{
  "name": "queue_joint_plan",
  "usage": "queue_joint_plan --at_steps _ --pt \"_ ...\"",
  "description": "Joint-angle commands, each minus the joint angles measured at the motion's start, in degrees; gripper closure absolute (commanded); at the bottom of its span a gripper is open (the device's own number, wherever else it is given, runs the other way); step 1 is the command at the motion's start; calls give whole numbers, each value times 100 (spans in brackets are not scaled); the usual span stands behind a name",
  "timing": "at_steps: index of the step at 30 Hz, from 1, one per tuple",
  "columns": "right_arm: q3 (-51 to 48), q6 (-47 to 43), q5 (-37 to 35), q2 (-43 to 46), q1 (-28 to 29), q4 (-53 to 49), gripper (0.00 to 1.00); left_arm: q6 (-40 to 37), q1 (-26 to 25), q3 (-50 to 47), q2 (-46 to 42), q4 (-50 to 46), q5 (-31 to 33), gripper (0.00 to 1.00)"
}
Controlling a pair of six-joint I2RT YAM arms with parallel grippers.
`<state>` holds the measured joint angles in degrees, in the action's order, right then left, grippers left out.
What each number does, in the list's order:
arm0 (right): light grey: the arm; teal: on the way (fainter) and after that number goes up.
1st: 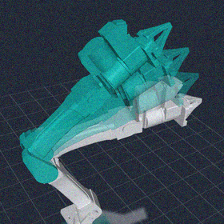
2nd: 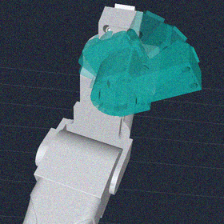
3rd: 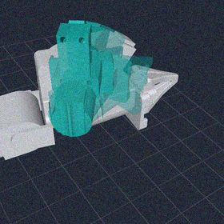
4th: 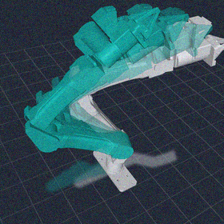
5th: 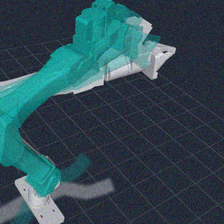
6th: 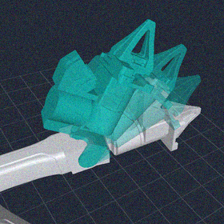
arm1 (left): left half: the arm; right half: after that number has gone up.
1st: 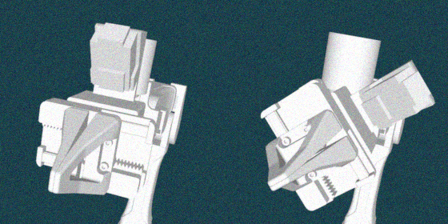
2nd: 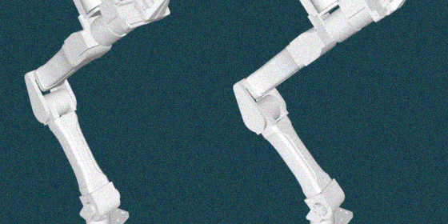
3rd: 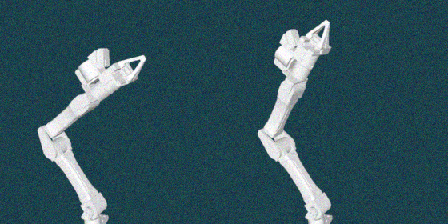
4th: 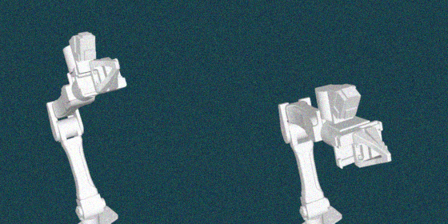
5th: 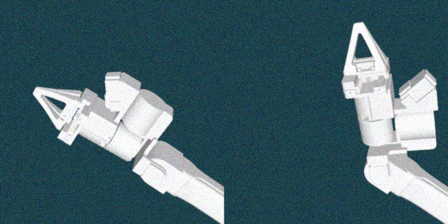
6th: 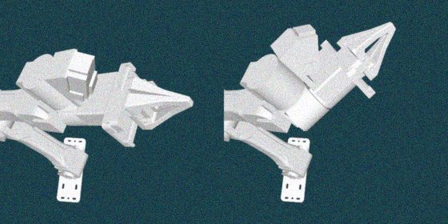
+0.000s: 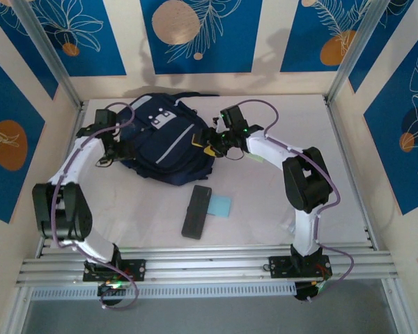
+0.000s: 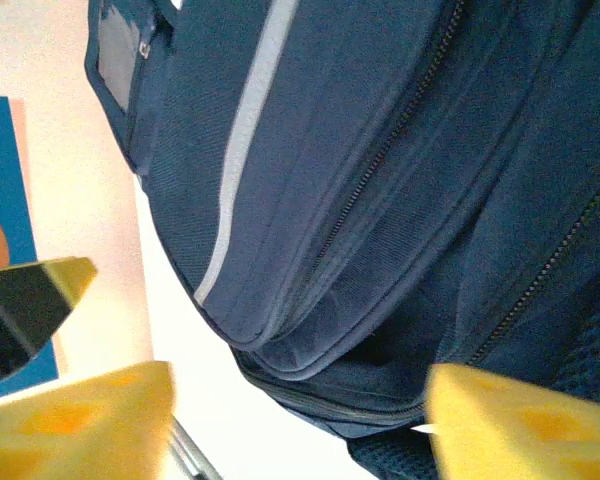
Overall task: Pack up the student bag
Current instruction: Unzip the student bag at the top-center of the table, then pick up the glasses case from the bottom-center of the table.
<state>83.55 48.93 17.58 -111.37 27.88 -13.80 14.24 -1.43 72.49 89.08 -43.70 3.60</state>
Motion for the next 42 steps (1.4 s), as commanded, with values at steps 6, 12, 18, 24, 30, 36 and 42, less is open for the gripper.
queue_joint_plan --at_steps 6,12,18,24,30,36,42 --pt "-281 -505 -1284 1324 -385 -1211 1 941 -995 -1073 -1472 91 -1000 14" --pt "-752 -885 -1672 1937 -800 -1881 1 1757 -2468 -1791 -1824 584 -762 12" --pt "-1677 -932 -1558 2573 -1132 -1777 1 2113 -3824 -2028 -1389 1004 -243 9" --pt "-2768 -645 -1256 3159 -1188 -1290 1 2170 -4684 -1772 -485 1303 -41 7" --pt "-3520 -455 -1075 3616 -1188 -1033 1 1931 -4929 -1061 563 1262 72 7" --pt "-3878 -422 -1146 4001 -1195 -1065 1 1819 -4929 -624 1287 1138 274 13" --pt "-3904 -495 -1240 4192 -1239 -1131 0 1753 -4935 -592 1487 1161 510 20"
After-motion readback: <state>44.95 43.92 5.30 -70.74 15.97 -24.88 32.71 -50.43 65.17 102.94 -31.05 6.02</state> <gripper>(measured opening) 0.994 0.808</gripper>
